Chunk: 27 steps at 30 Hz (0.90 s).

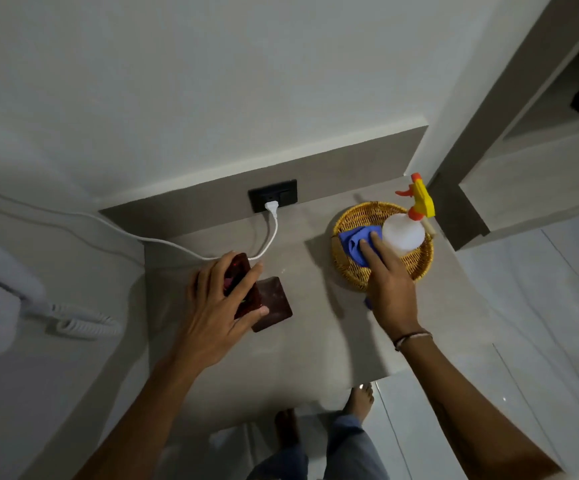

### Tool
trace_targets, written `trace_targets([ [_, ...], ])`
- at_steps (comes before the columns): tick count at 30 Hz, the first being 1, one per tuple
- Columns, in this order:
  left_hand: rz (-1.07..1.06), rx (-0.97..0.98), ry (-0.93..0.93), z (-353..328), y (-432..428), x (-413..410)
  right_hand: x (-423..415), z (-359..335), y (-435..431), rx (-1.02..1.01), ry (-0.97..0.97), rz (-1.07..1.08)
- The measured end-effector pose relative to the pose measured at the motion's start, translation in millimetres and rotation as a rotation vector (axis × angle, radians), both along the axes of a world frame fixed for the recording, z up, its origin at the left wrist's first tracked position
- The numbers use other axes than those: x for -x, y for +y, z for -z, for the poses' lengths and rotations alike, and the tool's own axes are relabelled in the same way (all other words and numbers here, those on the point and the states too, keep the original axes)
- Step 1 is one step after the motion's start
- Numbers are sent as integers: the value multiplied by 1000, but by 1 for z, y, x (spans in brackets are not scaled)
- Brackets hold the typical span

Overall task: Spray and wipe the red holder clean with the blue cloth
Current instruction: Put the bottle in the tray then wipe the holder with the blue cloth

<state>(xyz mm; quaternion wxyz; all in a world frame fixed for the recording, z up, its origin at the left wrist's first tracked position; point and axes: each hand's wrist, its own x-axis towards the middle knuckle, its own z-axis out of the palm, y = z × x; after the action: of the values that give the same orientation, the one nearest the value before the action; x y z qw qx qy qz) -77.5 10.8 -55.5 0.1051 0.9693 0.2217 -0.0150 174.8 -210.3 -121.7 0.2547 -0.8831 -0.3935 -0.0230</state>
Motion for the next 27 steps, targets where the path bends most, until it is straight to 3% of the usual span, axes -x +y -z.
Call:
trace_targets([
  [4,-45,10,-15,-2,3,16,69,-3,7,-183,194,-74],
  [10,-112,-9,-113,9,4,32,131,-12,60,-265,486,-260],
  [17,-142,-39,-174,18,5,37,156,-3,91,-201,487,-431],
  [22,-148,-36,-155,20,5,38,122,9,77,3,537,-334],
  [25,-152,-28,-157,21,5,37,141,-9,83,-98,550,-409],
  [27,-147,-25,-171,22,5,39,166,-24,87,-209,662,-463],
])
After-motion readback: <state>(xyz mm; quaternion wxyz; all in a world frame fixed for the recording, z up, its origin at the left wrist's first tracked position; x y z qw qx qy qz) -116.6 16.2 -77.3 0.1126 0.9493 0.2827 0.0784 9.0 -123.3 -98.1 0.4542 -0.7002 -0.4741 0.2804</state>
